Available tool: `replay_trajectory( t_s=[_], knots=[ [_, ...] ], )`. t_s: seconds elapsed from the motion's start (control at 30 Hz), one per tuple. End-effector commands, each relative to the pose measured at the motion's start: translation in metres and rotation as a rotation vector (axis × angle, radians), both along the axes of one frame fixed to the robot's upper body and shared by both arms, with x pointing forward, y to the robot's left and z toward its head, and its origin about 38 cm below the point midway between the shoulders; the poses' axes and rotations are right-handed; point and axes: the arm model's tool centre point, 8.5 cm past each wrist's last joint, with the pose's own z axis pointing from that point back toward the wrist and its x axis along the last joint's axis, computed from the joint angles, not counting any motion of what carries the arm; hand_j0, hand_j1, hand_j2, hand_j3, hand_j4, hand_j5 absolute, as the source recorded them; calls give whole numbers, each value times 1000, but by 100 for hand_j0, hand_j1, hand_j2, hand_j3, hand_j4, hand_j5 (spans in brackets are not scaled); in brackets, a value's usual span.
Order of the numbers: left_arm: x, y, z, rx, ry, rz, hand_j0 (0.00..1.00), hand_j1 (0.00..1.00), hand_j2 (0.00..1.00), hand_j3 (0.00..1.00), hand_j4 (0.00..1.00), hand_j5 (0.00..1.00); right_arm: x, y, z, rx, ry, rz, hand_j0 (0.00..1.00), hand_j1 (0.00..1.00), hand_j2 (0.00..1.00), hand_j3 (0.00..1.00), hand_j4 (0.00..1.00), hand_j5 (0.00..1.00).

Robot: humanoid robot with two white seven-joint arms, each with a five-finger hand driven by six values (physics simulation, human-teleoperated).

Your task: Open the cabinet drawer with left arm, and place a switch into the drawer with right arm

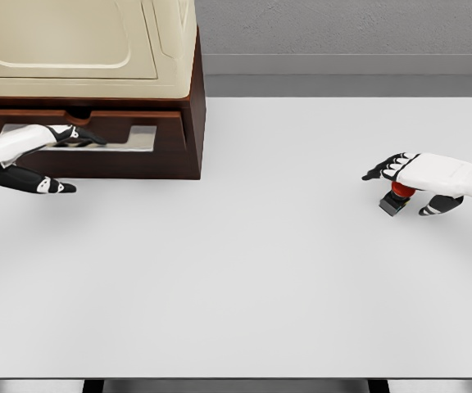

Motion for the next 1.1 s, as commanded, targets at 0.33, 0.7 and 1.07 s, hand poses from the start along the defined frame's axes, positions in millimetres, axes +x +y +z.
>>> replay_trajectory(
  t_s=[0.33,0.7,1.07],
  knots=[
    [-6,-1,2,-21,19,-7,82,82,82,82,82,82,0,1,1,2,2,2,93,93,93,93,93,93],
    [-8,-3,2,-25,23,-16,81,81,81,81,81,81,-5,0,4,-41,13,22,68,68,68,68,68,68],
    [-15,-9,1,-38,34,-37,82,82,82,82,82,82,-5,-3,2,-68,13,16,58,58,58,58,58,58]
  ],
)
